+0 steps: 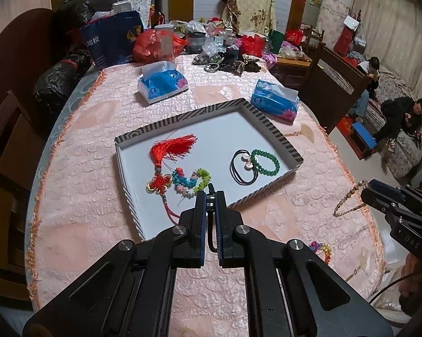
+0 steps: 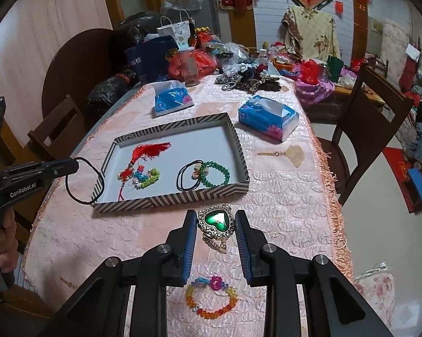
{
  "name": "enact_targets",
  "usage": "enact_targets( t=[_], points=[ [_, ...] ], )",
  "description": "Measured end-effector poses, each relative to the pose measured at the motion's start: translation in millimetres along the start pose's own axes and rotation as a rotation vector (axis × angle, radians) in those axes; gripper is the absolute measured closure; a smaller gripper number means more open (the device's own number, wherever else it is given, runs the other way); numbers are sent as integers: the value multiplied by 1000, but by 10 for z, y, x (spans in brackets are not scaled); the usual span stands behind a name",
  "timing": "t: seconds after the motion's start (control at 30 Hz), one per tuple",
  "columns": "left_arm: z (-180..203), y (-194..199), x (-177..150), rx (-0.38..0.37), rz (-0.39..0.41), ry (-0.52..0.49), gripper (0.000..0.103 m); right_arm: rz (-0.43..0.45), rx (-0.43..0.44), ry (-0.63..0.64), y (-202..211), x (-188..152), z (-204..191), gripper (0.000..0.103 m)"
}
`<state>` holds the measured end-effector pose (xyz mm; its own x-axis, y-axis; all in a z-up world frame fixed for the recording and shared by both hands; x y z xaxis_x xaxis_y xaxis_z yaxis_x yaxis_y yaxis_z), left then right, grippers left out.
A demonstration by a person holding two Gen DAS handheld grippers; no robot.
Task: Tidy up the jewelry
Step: 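Carry the black cord and green heart pendant toward the tray with both tools, then lower both pieces into the tray and open both grippers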
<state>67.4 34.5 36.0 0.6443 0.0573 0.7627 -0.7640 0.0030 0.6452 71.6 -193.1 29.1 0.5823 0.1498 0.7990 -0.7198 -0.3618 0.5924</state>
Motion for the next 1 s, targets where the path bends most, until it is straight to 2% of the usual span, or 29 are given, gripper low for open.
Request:
enact_targets(
  t=[0.7,1.0],
  points=[
    [-221,-323,183,11,-4,47,98,-15,14,28,-344,199,45,77],
    [-293,-599,390,-9,11,83,99,18,85,13,-711,552,18,77]
  ],
)
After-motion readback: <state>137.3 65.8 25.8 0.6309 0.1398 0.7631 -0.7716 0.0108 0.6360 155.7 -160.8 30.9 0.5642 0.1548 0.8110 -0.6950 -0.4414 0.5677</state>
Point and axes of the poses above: each gripper's, at about its wrist camera, not at the fingertips, and y roughly against the way its jaws point, z to its right, x to its top, the point moved 3 cm from there along -y, roughly the way its jaws point, and after that the axes turned 12 degrees about z, right-handed, at the moved point
